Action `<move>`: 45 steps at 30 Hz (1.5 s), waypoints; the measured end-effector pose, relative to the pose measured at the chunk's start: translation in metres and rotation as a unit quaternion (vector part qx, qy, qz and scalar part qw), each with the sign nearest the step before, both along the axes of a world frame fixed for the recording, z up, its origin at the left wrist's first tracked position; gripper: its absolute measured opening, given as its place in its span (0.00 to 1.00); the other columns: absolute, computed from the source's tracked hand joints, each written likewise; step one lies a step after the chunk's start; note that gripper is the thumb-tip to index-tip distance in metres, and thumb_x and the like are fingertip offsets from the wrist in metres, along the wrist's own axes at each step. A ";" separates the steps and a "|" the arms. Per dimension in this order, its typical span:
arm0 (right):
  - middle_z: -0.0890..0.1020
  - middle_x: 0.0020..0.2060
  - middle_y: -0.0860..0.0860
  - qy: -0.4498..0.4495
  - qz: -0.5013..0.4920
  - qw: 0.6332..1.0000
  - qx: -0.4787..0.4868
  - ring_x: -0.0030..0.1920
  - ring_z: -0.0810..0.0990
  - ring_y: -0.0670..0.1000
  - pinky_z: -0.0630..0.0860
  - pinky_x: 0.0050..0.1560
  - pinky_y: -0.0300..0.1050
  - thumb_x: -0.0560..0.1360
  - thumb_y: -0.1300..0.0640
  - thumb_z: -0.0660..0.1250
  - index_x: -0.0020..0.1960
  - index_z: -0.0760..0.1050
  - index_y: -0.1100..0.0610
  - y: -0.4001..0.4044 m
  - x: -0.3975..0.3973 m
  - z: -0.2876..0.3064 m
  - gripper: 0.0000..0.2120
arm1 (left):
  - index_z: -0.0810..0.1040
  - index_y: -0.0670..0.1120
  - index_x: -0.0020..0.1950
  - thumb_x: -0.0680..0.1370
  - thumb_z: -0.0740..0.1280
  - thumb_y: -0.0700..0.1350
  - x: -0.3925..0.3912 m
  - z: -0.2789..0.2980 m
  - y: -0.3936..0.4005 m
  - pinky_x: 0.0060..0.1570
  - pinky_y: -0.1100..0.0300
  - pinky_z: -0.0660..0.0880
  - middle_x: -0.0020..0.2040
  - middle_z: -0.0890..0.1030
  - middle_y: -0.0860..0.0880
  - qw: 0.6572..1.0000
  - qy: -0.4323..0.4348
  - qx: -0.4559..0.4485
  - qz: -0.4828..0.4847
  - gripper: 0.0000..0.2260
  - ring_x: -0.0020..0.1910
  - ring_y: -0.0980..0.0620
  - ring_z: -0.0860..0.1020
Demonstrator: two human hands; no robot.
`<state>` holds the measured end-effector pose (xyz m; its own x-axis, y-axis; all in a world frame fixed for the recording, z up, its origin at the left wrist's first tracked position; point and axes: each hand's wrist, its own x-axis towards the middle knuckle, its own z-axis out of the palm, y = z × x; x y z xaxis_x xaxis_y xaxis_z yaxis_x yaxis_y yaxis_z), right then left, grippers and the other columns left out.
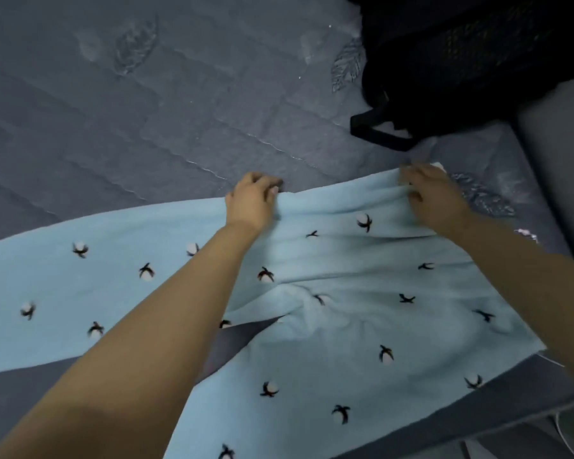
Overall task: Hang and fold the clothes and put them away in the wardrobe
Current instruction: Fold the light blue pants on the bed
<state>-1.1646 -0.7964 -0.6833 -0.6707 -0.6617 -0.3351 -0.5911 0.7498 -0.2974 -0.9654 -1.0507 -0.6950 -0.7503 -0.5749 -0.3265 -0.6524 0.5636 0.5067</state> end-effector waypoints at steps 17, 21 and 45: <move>0.66 0.69 0.65 0.113 -0.065 0.991 0.039 0.70 0.64 0.64 0.54 0.72 0.57 0.74 0.64 0.60 0.73 0.63 0.63 -0.051 -0.018 -0.013 0.28 | 0.72 0.42 0.63 0.81 0.60 0.42 -0.045 -0.012 -0.009 0.65 0.51 0.61 0.67 0.70 0.43 0.985 0.015 -0.175 0.006 0.12 0.67 0.42 0.68; 0.59 0.77 0.58 0.091 0.092 0.989 -0.075 0.77 0.58 0.58 0.52 0.76 0.58 0.80 0.57 0.56 0.77 0.60 0.61 -0.055 0.051 -0.041 0.26 | 0.65 0.47 0.76 0.82 0.59 0.54 -0.017 -0.032 0.051 0.74 0.43 0.51 0.78 0.60 0.44 0.976 0.045 -0.170 -0.127 0.23 0.77 0.45 0.58; 0.73 0.67 0.57 -0.112 -0.086 0.985 -0.099 0.68 0.69 0.54 0.59 0.69 0.37 0.78 0.67 0.64 0.65 0.76 0.62 0.123 0.154 0.035 0.15 | 0.69 0.45 0.73 0.80 0.65 0.42 0.082 0.045 0.143 0.76 0.54 0.53 0.78 0.58 0.44 0.976 0.075 0.139 -0.148 0.21 0.78 0.47 0.55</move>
